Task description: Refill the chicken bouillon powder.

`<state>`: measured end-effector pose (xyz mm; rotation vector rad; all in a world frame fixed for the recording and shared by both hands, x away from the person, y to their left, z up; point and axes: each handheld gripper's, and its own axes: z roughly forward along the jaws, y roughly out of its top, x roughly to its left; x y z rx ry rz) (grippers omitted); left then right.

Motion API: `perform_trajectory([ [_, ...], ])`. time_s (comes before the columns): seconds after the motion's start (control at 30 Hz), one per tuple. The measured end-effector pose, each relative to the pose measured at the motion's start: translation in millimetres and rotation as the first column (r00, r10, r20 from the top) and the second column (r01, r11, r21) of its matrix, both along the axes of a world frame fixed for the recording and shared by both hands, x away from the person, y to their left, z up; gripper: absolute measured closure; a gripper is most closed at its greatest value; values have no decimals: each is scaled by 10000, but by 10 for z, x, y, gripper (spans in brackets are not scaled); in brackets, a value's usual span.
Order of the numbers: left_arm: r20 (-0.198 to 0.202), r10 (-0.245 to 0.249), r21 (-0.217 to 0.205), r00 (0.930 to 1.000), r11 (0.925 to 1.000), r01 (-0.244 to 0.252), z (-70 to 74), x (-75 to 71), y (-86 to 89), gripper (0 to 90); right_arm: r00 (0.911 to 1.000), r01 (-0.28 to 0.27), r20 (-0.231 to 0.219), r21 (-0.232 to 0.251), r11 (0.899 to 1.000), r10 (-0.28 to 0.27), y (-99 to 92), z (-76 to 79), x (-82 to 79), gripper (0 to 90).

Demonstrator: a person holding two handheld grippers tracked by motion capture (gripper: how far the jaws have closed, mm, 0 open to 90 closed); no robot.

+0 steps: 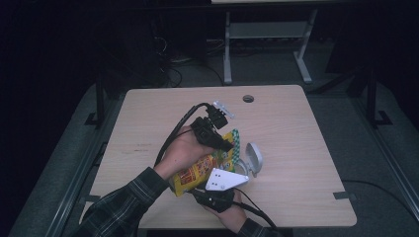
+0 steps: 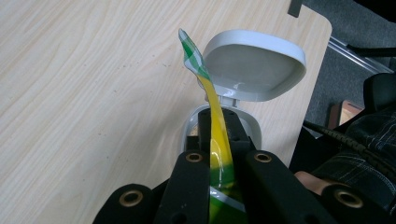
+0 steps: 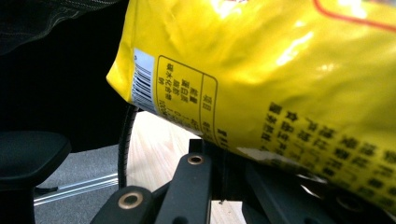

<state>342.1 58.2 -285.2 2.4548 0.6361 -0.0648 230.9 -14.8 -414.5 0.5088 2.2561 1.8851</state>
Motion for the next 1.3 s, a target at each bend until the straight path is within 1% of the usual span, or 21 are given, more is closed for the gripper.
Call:
perform_trajectory([
  [0.03,-15,50,-50,10000,10000,-50,-2,-3,-3,899,10000,1,-1,2,10000,-1,0,0,0,900],
  [0.13,-2,-23,8,10000,10000,23,0,1,0,899,10000,6,0,5,10000,-6,-1,-1,0,900],
  [0.77,0,63,-18,10000,10000,-63,4,-10,-7,899,10000,14,-9,72,10000,-14,0,4,-6,900],
  [1.07,21,20,128,10000,9999,-20,16,0,-21,898,10000,-16,-9,165,9999,16,-5,11,1,900],
  [1.3,24,81,204,10000,9998,-82,26,-6,-36,899,10000,7,-14,222,9998,-6,-7,20,-5,900],
])
